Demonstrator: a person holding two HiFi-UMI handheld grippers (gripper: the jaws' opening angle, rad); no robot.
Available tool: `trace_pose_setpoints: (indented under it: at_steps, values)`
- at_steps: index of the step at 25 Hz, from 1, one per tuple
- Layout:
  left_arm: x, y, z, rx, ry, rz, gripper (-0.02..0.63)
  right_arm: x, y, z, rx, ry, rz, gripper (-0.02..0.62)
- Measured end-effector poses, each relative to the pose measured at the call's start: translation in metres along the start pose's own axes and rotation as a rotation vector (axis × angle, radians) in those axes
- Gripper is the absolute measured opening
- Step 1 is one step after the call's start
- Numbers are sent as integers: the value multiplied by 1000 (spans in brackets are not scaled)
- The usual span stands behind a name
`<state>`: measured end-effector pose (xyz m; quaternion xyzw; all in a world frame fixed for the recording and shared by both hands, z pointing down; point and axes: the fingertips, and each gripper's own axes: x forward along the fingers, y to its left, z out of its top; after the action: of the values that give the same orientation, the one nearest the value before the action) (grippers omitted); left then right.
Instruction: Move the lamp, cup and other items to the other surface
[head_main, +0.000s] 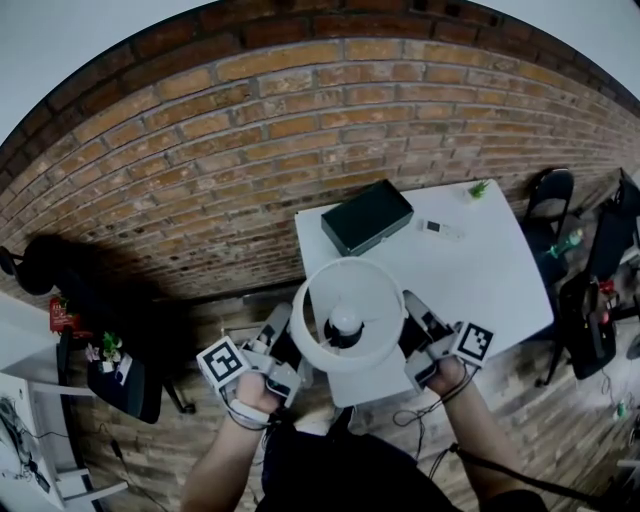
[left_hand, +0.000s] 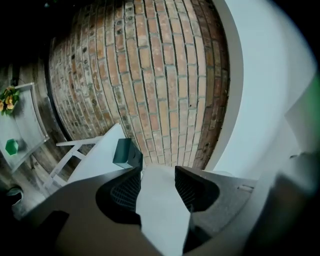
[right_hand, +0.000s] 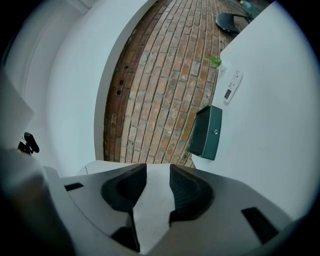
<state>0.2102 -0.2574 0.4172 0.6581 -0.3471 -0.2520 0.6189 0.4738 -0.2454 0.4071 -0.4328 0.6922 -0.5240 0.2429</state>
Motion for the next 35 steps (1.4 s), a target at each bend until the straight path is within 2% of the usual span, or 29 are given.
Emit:
trace_pose_setpoints:
  at_steps: [10,19,23,26,30,35]
  values:
    - [22,17,-26,-32,4,6,201,-10,-30,20,4,8,-28,150]
    - [20,15,-30,-21,2,-38,200,-9,-35,23,17,6,9,144]
    - [17,14,-29,5,2,-57,201,-10,-33,23,25,-9,35,158]
    - [13,9,-31,46,-1,-64,201,-17,-39,23,-2,-22,5,174]
    - [-2,7,-29,114,-1,-65,201,-36,-46,20,13,-58,-10,176]
    - [-26,23,-35,129,16,-48,201,-62,-58,1,3,-78,-54,167]
